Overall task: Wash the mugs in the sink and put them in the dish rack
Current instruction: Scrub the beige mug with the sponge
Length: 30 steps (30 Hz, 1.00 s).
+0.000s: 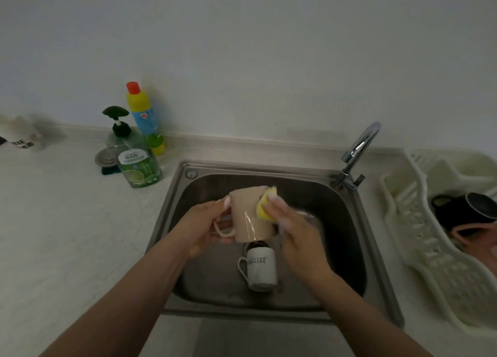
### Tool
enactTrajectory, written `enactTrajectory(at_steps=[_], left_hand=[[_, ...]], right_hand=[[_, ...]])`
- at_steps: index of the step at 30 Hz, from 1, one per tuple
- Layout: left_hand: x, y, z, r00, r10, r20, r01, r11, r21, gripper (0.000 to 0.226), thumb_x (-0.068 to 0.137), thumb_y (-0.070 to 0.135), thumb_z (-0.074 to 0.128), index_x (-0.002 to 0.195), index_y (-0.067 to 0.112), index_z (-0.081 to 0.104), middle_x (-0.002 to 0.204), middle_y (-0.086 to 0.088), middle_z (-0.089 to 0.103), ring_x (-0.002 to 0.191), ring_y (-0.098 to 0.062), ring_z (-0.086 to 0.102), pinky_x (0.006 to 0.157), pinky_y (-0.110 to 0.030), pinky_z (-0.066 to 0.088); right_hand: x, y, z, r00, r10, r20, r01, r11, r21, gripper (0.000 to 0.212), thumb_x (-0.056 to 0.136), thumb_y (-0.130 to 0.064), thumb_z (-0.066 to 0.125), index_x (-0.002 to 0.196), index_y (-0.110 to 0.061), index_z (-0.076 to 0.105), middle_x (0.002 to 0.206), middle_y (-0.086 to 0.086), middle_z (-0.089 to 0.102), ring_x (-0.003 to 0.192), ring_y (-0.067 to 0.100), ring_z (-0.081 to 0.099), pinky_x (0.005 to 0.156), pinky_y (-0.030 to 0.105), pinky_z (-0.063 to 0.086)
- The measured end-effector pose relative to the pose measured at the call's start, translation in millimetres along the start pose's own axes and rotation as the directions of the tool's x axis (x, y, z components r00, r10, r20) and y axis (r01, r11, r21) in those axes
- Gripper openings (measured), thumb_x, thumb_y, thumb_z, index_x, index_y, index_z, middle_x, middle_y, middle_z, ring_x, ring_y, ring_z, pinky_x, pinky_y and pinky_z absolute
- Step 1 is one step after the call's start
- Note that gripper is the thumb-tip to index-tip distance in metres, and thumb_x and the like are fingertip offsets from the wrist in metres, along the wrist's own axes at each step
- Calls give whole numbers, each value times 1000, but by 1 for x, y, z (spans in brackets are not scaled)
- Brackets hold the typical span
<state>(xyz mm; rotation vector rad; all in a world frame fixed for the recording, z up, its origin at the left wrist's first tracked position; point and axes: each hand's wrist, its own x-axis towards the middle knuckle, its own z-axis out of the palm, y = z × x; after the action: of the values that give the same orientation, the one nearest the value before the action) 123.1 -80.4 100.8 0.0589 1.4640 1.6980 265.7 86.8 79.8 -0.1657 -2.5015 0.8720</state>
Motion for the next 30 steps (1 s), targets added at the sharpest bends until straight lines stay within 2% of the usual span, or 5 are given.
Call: enactTrajectory(at_steps=[7, 12, 16, 20, 30], left_hand=[[-2, 2, -3, 992, 49, 113, -46, 998, -31, 39, 91, 32, 57, 122, 11, 66, 119, -17, 67, 98, -28, 70, 71, -42, 59], [3, -2, 5, 982, 46, 186, -30, 996, -86, 39, 87, 41, 64, 114, 14, 71, 108, -13, 70, 92, -25, 70, 70, -43, 60], [6, 1, -1, 973, 59, 223, -23, 987, -159, 43, 67, 49, 81, 95, 18, 79, 96, -10, 73, 86, -22, 72, 67, -42, 61], [8, -2, 1, 957, 61, 282, -44, 997, -68, 59, 81, 42, 71, 128, 7, 61, 112, -15, 68, 94, -25, 69, 73, -43, 60], [7, -4, 14, 999, 48, -16, -48, 999, -1, 40, 90, 27, 63, 115, -4, 65, 100, -20, 68, 81, -25, 69, 62, -37, 57]], right_hand=[[-34, -12, -13, 998, 46, -34, -38, 977, 209, 45, 94, -16, 38, 137, -27, 48, 147, -15, 44, 135, 9, 44, 107, 29, 41], [7, -18, -19, 988, 103, -115, -81, 980, 182, 32, 103, -17, 44, 133, -21, 56, 120, -1, 64, 104, 10, 65, 77, 31, 57], [-24, -24, -20, 983, 185, -25, -167, 931, 326, 45, 101, -4, 40, 133, -32, 54, 128, -15, 59, 121, 5, 55, 96, 34, 53], [20, -24, -26, 992, 85, -91, -58, 963, 264, 36, 102, -8, 43, 134, -18, 55, 134, 4, 58, 119, 14, 58, 92, 34, 53], [17, -24, -2, 937, -317, 147, 348, 809, -473, 70, 58, -1, 79, 125, -9, 61, 134, 7, 54, 128, 24, 45, 116, 37, 19]])
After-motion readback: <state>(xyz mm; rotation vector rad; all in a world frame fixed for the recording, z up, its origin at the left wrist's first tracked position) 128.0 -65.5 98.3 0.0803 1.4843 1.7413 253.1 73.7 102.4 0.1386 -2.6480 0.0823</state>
